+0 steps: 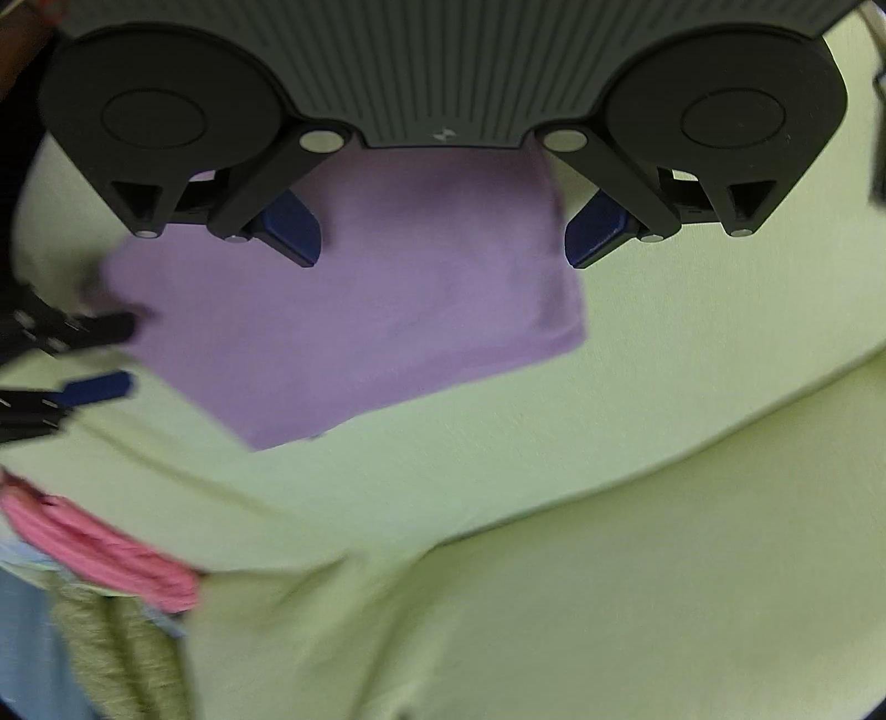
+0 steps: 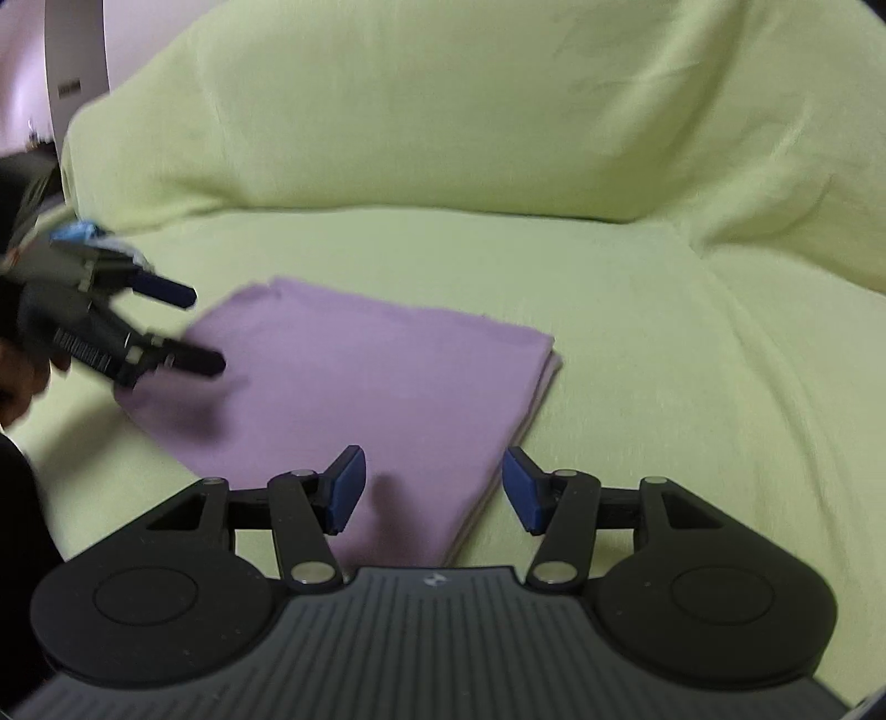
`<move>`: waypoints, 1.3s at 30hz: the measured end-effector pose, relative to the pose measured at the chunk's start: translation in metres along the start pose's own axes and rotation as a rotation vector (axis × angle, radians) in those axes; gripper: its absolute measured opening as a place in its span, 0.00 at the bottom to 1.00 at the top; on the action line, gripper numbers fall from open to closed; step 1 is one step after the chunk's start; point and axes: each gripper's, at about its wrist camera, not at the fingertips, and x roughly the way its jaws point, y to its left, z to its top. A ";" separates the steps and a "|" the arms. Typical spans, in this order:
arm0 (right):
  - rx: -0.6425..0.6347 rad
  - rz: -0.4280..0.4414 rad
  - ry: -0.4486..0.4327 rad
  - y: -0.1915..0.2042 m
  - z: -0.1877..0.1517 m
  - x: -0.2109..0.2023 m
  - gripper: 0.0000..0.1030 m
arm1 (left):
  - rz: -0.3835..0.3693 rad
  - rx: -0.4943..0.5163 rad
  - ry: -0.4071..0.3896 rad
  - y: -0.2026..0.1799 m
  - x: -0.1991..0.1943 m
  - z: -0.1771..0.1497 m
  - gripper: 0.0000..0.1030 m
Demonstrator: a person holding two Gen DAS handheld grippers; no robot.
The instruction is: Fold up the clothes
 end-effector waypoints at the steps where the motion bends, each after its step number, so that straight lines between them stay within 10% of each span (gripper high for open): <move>1: -0.005 0.015 -0.003 0.002 0.000 0.000 0.49 | -0.015 0.010 -0.002 -0.004 -0.001 -0.002 0.93; 39: -0.065 -0.056 0.005 -0.024 0.035 0.075 0.53 | -0.118 0.019 0.067 0.015 0.055 0.020 1.00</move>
